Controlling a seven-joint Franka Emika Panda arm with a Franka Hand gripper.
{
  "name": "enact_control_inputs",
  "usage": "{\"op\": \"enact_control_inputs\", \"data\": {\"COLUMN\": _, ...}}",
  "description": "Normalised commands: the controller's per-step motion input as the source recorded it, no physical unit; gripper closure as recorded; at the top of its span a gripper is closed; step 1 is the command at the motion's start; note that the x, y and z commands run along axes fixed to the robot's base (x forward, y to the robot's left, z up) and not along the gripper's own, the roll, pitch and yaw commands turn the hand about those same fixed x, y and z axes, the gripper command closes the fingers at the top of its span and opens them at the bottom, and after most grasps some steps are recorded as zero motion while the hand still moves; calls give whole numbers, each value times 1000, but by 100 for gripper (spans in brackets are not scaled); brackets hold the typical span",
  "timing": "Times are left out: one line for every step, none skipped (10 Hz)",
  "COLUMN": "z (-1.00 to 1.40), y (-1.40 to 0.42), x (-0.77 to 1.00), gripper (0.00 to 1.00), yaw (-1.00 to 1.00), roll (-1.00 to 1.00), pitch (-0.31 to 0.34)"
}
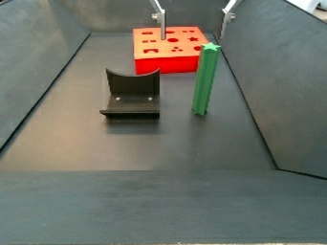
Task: Pick up the star object. Move up. Move to above the board. Insert the star object.
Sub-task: Pick up the star object.
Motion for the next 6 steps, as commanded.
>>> {"op": "enact_control_inputs", "data": {"z": -186, "y": 37, "x": 0, "gripper": 0, "yaw": 0, "roll": -34, "pitch": -124}}
{"op": "enact_control_inputs", "data": {"z": 0, "y": 0, "x": 0, "gripper": 0, "yaw": 0, "roll": 0, "pitch": -10}}
{"op": "enact_control_inputs", "data": {"z": -486, "y": -569, "x": -329, "gripper": 0, "yaw": -109, "roll": 257, "pitch": -159}}
{"op": "enact_control_inputs", "data": {"z": -574, "y": -440, "x": -291, "gripper": 0, "yaw": -46, "roll": 244, "pitch": -151}}
{"op": "enact_control_inputs", "data": {"z": -591, "y": -280, "x": -231, "gripper": 0, "yaw": -11, "roll": 181, "pitch": -71}}
{"op": "enact_control_inputs", "data": {"z": -637, "y": 0, "x": -357, "gripper": 0, "yaw": 0, "roll": 57, "pitch": -101}}
